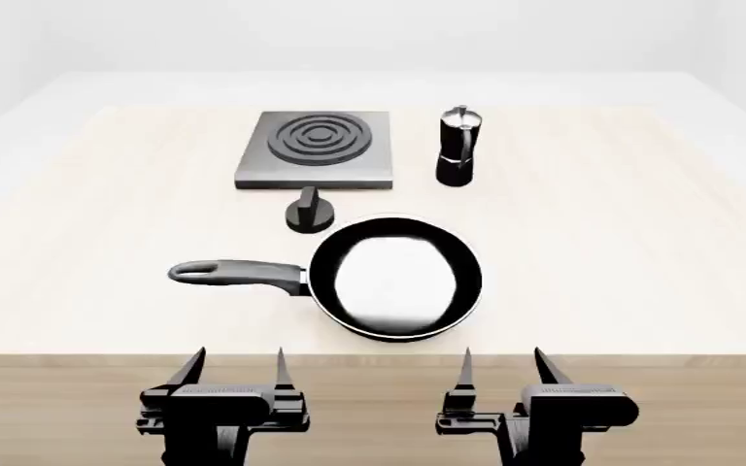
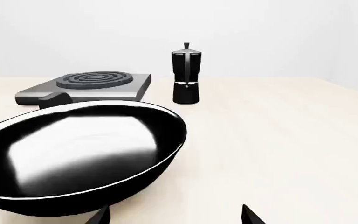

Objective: Turn on the stove and put the frying pan on it.

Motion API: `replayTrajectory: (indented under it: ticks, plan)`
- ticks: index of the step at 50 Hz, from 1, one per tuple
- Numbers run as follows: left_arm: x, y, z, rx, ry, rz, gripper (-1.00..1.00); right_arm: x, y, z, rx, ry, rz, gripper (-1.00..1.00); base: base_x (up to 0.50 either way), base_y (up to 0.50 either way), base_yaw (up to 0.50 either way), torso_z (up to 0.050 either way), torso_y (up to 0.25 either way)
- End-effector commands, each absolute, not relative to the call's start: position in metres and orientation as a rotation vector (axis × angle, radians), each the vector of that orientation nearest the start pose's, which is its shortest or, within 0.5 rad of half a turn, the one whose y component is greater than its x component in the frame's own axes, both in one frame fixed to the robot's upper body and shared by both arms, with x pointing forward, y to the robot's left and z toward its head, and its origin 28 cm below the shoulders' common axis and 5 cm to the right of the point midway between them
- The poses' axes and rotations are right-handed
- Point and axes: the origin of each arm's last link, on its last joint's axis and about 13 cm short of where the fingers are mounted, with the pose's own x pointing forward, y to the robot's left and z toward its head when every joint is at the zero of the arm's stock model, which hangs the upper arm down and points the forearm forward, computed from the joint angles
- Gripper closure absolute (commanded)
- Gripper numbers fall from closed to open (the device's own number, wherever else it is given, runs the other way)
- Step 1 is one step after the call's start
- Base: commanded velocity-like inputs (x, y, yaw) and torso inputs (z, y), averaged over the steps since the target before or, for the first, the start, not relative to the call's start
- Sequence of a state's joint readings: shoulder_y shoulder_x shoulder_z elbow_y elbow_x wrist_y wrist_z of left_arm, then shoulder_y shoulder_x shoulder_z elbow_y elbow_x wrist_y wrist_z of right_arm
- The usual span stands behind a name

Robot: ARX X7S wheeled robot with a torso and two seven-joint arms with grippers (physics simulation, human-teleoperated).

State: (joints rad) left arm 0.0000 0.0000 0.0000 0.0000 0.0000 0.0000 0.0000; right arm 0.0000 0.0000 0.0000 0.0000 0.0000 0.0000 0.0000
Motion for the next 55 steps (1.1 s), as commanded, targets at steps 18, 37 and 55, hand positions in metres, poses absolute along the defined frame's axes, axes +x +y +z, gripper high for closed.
replayTrajectory:
  ticks: [18, 37, 55]
  plan:
    - [0.211, 0.206, 0.011, 0.023, 0.016, 0.016, -1.00, 0.208, -0.095, 0.012, -0.009, 0.016, 0.010, -1.00, 0.00, 0.00, 0.00, 0.000, 0.000]
    - [0.240, 0.205, 0.162, 0.055, -0.081, 0.052, -1.00, 0.234, -0.119, 0.136, -0.042, -0.151, -0.038, -1.00, 0.00, 0.00, 0.00, 0.000, 0.000]
    - [0.243, 0.208, 0.161, 0.046, -0.115, 0.050, -1.00, 0.234, -0.173, 0.153, -0.015, -0.177, -0.470, -1.00, 0.00, 0.00, 0.00, 0.000, 0.000]
